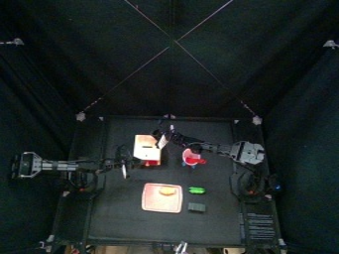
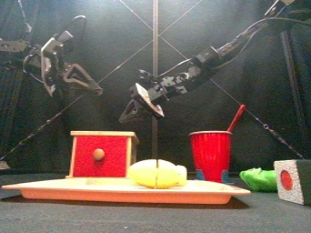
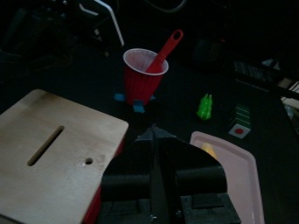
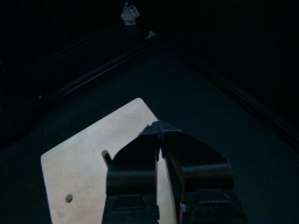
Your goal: Grab corn
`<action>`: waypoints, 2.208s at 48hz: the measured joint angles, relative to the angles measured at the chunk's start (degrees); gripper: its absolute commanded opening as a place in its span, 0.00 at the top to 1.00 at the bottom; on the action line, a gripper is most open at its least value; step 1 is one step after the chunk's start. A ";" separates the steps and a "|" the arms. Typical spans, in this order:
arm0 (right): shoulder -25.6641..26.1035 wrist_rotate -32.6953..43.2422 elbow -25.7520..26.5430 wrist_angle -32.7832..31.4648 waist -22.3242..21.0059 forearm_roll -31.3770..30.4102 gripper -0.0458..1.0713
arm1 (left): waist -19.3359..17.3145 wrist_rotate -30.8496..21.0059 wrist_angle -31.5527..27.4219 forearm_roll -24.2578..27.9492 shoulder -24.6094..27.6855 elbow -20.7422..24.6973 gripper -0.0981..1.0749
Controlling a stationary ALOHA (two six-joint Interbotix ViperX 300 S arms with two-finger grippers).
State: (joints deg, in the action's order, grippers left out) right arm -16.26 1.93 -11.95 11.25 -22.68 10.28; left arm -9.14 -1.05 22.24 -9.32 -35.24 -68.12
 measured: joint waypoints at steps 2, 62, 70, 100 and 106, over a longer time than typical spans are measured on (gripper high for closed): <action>0.53 0.00 -0.62 0.44 0.62 0.09 0.68 | 0.00 0.00 -0.18 1.76 -1.49 -0.18 0.54; 16.35 -0.26 -28.30 -0.79 29.00 -0.70 0.05 | 4.75 -0.26 0.09 12.04 -8.53 -4.83 0.22; 13.54 -0.18 -26.54 -5.27 28.92 -2.20 0.05 | 4.83 -0.35 0.09 11.25 -8.53 -5.10 0.22; 6.59 -0.09 -22.59 -11.25 26.28 -2.90 0.05 | 4.83 -0.35 0.09 9.58 -8.53 -5.89 0.22; 6.33 -0.09 -22.59 -11.34 25.75 -2.99 0.05 | 4.83 -0.35 0.09 9.58 -8.44 -6.06 0.22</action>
State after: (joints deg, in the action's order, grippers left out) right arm -9.93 1.85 -34.54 -0.09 3.08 7.29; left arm -4.31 -1.41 22.32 0.26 -43.68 -74.18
